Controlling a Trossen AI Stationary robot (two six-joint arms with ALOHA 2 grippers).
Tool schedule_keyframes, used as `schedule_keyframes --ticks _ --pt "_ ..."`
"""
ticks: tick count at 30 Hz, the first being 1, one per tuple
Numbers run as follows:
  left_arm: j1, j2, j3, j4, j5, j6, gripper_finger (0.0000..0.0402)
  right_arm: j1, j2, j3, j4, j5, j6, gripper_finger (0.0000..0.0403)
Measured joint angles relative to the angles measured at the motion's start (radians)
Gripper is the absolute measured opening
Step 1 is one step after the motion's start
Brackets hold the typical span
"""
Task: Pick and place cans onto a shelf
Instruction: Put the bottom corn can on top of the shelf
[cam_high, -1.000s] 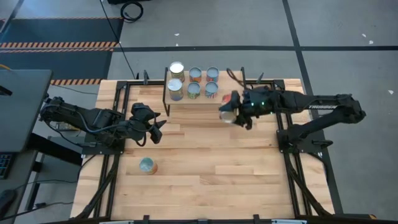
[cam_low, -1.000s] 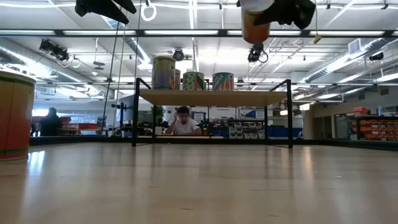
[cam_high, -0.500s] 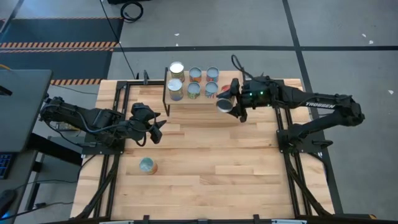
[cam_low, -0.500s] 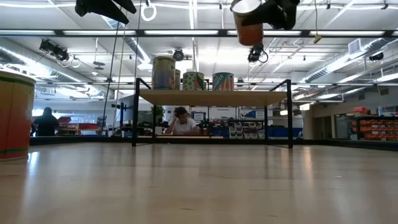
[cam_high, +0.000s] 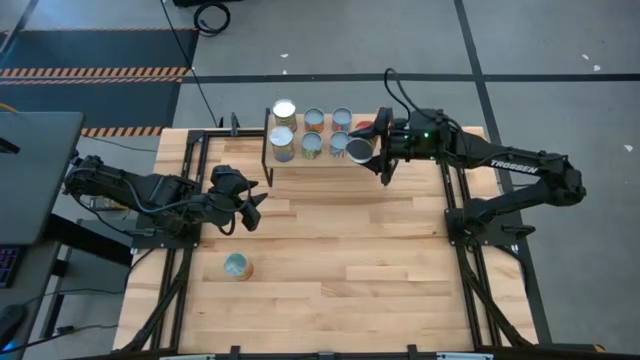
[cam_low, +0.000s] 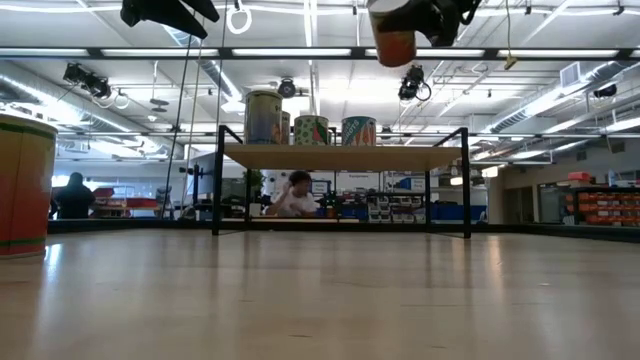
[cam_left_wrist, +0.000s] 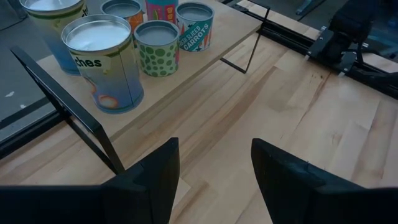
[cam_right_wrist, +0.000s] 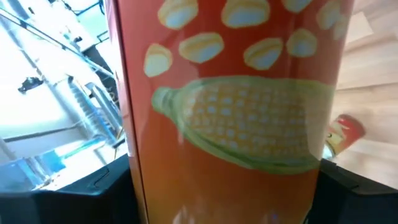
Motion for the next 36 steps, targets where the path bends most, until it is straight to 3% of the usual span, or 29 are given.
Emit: schedule_keyframes --ticks 10,15,24,36 --pt "0.006 0.0 0.0 0.0 0.006 0.0 0.0204 -0.048 -0.004 0.0 -0.033 0.01 0.201 0.0308" --pt "0.006 0.0 0.0 0.0 0.007 0.0 0.0204 -0.061 -0.017 0.0 -0.043 -0.09 0.364 0.0308" --pt "0.006 0.0 0.0 0.0 0.007 0.0 0.0204 -0.081 -0.054 0.0 -0.047 -0.143 0.602 0.0308" --pt "0.006 0.0 0.0 0.0 0.007 0.0 0.0204 -0.341 -0.055 0.0 -0.097 -0.342 0.781 0.0308"
